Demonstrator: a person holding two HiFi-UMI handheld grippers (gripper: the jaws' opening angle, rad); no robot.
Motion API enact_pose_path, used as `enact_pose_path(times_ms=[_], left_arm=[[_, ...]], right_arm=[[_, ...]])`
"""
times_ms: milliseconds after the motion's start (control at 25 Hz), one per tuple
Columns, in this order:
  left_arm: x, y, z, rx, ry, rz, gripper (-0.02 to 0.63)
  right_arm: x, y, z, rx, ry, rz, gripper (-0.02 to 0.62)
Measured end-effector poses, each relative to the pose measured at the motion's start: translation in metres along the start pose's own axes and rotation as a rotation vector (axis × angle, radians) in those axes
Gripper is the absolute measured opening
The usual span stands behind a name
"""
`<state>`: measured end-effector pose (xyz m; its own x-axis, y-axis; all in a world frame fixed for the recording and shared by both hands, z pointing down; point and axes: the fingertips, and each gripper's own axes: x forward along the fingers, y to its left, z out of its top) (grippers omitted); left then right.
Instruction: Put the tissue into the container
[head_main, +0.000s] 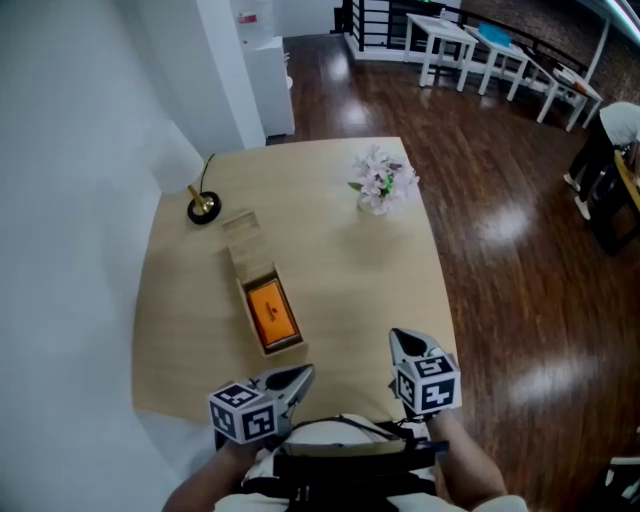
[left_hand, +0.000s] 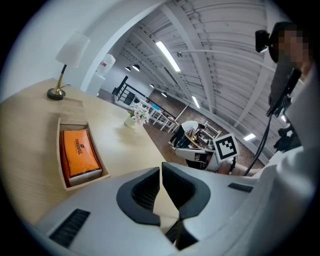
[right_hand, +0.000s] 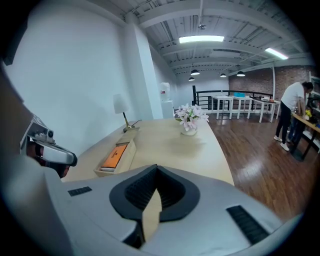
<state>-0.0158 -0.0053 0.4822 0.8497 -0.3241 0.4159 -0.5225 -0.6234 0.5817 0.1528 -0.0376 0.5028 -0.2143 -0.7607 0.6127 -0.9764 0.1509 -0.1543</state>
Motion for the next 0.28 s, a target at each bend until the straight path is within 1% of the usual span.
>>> enact_pose_path(times_ms=[280], left_arm=[[0.0015,0.003,0.0079,0.003,-0.015,0.0,0.006]], right_arm=[[0.004,-0.0012,0.0076,-0.019,-0.004,-0.004,0.0]])
